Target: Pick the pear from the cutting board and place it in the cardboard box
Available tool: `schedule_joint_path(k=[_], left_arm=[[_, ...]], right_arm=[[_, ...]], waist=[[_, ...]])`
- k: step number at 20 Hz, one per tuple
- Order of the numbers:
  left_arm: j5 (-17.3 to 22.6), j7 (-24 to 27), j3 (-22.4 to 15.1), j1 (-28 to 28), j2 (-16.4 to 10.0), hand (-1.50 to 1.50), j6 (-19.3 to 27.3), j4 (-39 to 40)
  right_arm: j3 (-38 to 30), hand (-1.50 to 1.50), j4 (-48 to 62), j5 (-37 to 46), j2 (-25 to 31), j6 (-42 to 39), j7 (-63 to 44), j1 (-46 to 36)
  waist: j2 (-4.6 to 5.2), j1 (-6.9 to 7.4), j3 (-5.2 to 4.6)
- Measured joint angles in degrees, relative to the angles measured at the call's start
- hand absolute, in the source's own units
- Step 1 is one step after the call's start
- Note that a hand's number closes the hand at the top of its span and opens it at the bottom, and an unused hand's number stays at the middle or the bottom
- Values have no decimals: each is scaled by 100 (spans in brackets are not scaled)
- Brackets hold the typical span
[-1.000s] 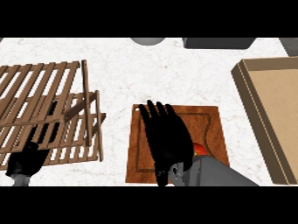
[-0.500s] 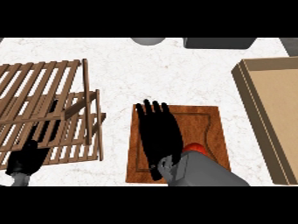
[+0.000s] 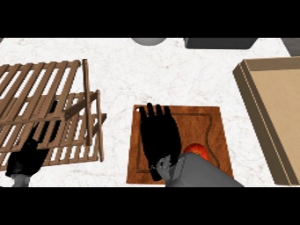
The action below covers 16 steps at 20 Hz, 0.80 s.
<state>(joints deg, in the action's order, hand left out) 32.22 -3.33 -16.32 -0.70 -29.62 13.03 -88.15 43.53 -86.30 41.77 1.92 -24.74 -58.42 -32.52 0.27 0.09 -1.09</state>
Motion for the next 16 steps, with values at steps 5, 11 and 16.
schedule_joint_path(k=[5,11,16], left_arm=[[-17,5,-17,-51,11,0,-85,-34],[-59,57,41,-8,60,0,-101,22],[-76,-24,101,52,83,0,-85,30]], right_arm=[[-108,-150,361,168,-58,-14,97,-8],[-146,-150,624,238,-111,-51,211,33],[-161,-150,748,273,-108,-62,239,87]], waist=[[16,29,-11],[6,21,6],[9,13,10]])
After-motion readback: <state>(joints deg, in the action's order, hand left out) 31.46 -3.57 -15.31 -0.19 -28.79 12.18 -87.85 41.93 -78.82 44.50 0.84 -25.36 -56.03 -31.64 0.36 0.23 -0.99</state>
